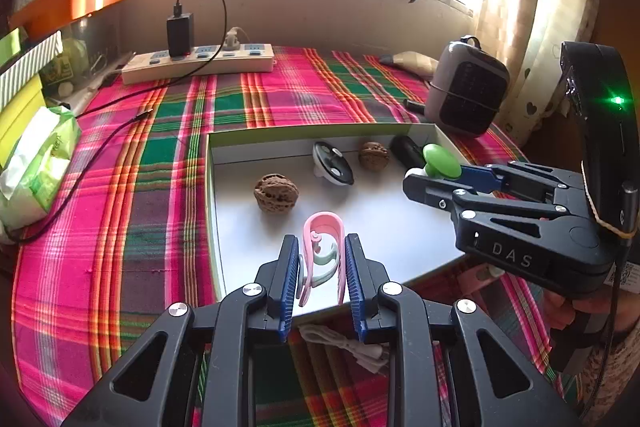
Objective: Organize objects
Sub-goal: 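Carry the green lamp and pink earhook over the white box lid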
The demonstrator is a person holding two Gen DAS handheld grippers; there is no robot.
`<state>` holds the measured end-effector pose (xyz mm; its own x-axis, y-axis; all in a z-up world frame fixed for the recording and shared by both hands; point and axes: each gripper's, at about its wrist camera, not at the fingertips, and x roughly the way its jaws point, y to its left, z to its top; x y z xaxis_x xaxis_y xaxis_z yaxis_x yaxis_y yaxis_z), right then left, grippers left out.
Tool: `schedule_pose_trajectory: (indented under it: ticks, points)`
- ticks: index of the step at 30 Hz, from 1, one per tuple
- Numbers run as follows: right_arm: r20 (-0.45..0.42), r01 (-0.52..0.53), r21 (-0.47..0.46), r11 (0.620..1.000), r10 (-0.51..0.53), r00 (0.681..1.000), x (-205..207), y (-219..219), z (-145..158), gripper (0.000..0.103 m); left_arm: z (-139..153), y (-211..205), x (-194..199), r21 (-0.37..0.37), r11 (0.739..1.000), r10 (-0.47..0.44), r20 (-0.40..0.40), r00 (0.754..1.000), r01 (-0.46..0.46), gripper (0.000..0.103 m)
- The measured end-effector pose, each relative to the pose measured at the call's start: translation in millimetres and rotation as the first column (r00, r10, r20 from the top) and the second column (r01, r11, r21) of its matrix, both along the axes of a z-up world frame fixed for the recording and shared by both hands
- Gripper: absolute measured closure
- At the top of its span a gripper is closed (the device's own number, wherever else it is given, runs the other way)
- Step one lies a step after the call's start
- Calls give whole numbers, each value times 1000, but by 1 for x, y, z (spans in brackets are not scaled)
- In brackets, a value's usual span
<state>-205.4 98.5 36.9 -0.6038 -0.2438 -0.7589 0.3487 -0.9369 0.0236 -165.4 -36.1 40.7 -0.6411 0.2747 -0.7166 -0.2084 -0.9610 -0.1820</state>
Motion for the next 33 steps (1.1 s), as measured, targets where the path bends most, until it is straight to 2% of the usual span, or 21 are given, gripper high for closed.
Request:
schedule_pose_trajectory:
  ticks: [17,33]
  points:
    - [49,-6,57,998,3,999,-27,-15,-20,67,-17,1,-30,-48,999,13,58,998,-10,82]
    - [51,-10,89,996,6,999,-39,-23,-29,67,-20,6,-47,-88,996,19,53,998,-15,82]
